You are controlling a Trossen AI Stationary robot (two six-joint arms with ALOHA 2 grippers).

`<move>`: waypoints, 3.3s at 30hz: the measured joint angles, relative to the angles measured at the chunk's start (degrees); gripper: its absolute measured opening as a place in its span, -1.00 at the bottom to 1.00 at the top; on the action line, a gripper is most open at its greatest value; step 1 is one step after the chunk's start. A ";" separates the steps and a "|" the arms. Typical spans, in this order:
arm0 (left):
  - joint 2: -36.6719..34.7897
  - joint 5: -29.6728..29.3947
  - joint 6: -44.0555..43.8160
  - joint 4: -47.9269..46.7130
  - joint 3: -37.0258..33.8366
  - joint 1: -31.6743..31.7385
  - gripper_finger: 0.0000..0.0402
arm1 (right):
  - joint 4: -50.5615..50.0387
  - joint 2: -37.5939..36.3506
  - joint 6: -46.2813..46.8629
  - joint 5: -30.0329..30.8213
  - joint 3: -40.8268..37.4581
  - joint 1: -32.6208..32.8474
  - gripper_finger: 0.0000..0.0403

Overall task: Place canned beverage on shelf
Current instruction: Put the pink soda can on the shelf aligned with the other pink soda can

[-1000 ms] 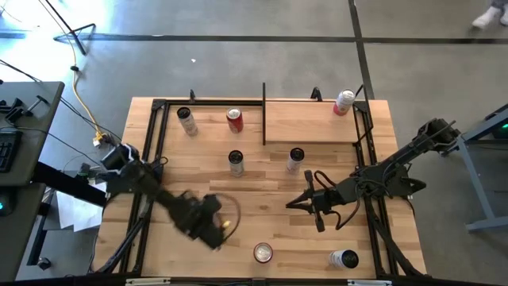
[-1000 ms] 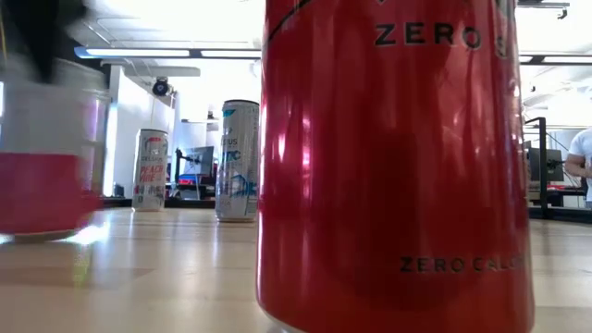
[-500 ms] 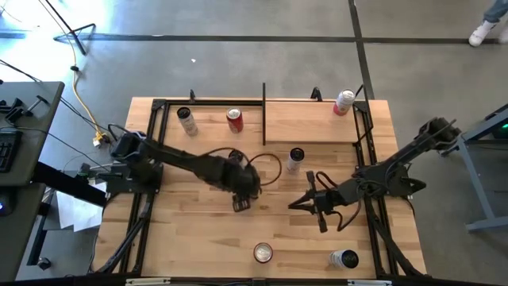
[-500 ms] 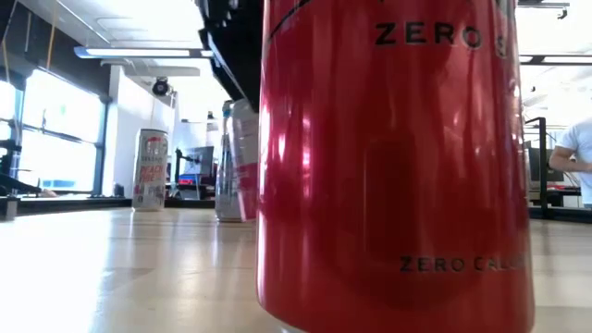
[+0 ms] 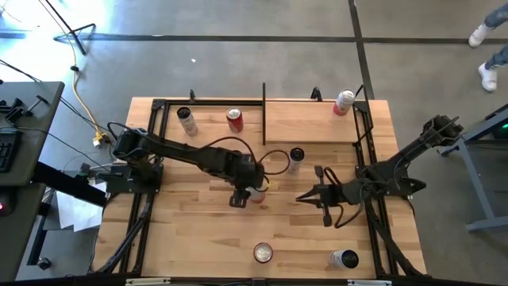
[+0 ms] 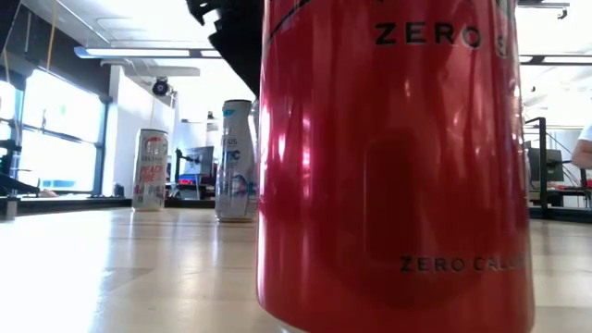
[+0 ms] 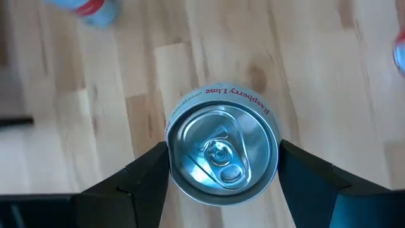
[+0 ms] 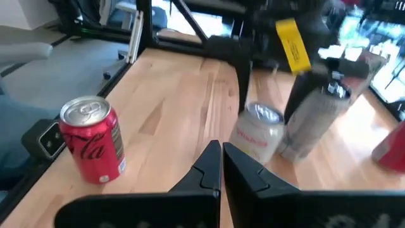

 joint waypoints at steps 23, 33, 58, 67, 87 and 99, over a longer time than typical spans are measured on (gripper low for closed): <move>3.28 3.56 28.28 -0.14 0.63 0.11 0.19 | -3.18 0.02 3.08 -3.13 0.00 -5.07 -1.00; 2.79 -1.63 23.35 3.65 0.20 -2.30 0.47 | -3.17 0.04 4.40 -3.08 -0.01 -5.05 -1.00; -5.66 -11.57 -3.39 -2.16 -2.67 -7.52 0.38 | -2.38 0.19 2.24 -1.50 0.00 -5.07 -0.32; -21.68 -15.03 -26.60 26.49 -34.82 -13.66 -0.14 | 1.70 5.13 0.86 -0.70 0.00 -5.91 -0.22; -8.14 -27.72 -37.85 87.92 -58.69 -19.05 -0.97 | 14.12 28.11 4.95 3.18 4.24 -12.19 -0.92; -1.49 -40.68 -39.06 90.56 -54.88 -18.41 -0.96 | 13.79 36.10 8.80 7.38 9.04 -16.81 -0.98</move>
